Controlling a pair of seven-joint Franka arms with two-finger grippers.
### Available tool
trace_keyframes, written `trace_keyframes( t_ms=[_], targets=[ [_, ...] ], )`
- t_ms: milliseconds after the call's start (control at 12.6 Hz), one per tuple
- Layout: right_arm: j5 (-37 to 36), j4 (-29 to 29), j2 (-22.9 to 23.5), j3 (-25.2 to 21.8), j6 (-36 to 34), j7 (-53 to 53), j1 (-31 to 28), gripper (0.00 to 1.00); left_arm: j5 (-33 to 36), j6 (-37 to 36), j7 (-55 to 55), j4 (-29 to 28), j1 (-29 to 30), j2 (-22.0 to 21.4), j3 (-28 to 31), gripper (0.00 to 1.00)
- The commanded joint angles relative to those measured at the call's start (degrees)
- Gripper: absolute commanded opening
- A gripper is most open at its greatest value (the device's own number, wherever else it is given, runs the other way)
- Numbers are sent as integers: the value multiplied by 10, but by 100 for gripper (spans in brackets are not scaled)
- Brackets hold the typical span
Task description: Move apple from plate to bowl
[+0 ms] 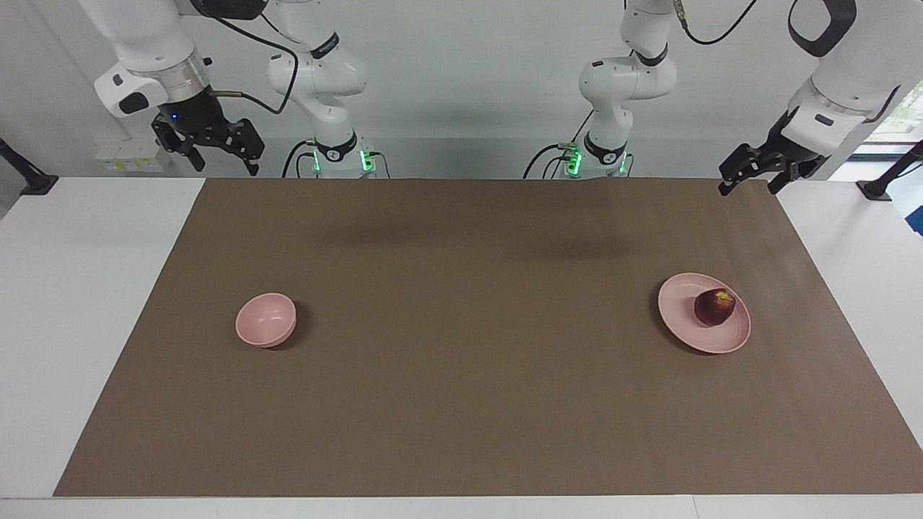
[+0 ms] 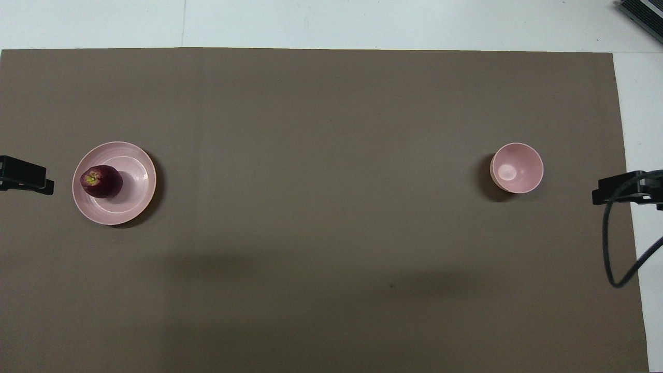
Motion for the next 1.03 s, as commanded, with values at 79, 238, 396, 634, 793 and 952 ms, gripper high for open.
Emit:
trace_keyframes(
  t_ms=[79,238,396,634,793,952],
  targets=[
    [5,-11,-12,1,-8,-22,-9,100,-8,-15,14,13,-8,6,9,100],
    [5,-11,-12,1,-9,-22,-10,100,-8,-15,23,12,-13,6,8,100],
    [5,-11,-12,1,-15,-22,-10,100,-8,-15,44,11,-13,6,7,100],
    [5,-11,-12,1,-15,-21,-9,100,-8,-18,62,7,-11,2,8,100],
    [5,-10,-12,1,-10,-21,-10,100,-8,-18,95,2,-5,0,10,100],
    [6,-11,-13,2,-15,-21,-11,100,-8,-11,109,-10,-4,0,11,100]
  ],
)
